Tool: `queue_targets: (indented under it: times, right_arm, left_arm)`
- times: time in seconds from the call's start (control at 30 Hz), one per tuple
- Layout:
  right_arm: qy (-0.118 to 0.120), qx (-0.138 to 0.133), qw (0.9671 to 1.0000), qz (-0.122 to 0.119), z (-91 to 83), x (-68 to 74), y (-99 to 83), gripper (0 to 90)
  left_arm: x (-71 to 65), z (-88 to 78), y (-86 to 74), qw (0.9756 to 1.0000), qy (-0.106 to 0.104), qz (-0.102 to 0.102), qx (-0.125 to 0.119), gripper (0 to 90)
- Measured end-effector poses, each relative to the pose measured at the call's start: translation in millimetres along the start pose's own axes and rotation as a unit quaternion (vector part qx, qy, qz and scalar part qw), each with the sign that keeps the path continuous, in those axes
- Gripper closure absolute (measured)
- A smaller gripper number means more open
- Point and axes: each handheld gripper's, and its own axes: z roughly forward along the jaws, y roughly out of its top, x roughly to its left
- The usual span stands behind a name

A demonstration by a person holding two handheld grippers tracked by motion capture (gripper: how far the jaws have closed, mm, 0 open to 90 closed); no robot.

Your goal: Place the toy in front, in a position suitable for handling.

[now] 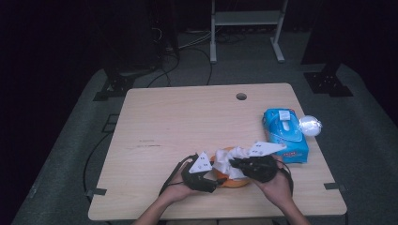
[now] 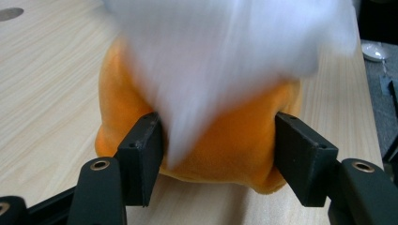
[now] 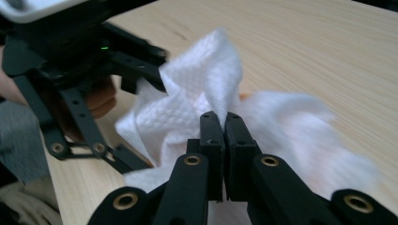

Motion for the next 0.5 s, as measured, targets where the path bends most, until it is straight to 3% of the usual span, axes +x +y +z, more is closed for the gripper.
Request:
queue_targets:
  times: [0.07,0.27,0.4,0.5]
  right_arm:
    - [-0.012,0.004,0.9998,-0.014,5.2,3.2,2.1,86.0]
    - [-0.043,-0.002,0.9989,0.02,-7.3,-24.2,-6.5,86.5]
    - [-0.034,0.01,0.9991,0.023,-5.7,-26.6,-14.1,86.9]
    - [-0.014,0.02,0.9995,0.018,-1.5,-22.0,-15.5,87.1]
  left_arm:
    - [-0.3,0.2,-1.6,1.0,0.003,-0.001,0.006,36.2]
    - [-0.2,0.4,-2.8,1.0,-0.003,0.001,0.005,34.6]
    - [-1.2,-3.4,3.0,0.9998,-0.007,-0.014,-0.015,24.7]
    - [2.9,-4.9,5.2,0.9988,0.012,-0.023,-0.042,18.8]
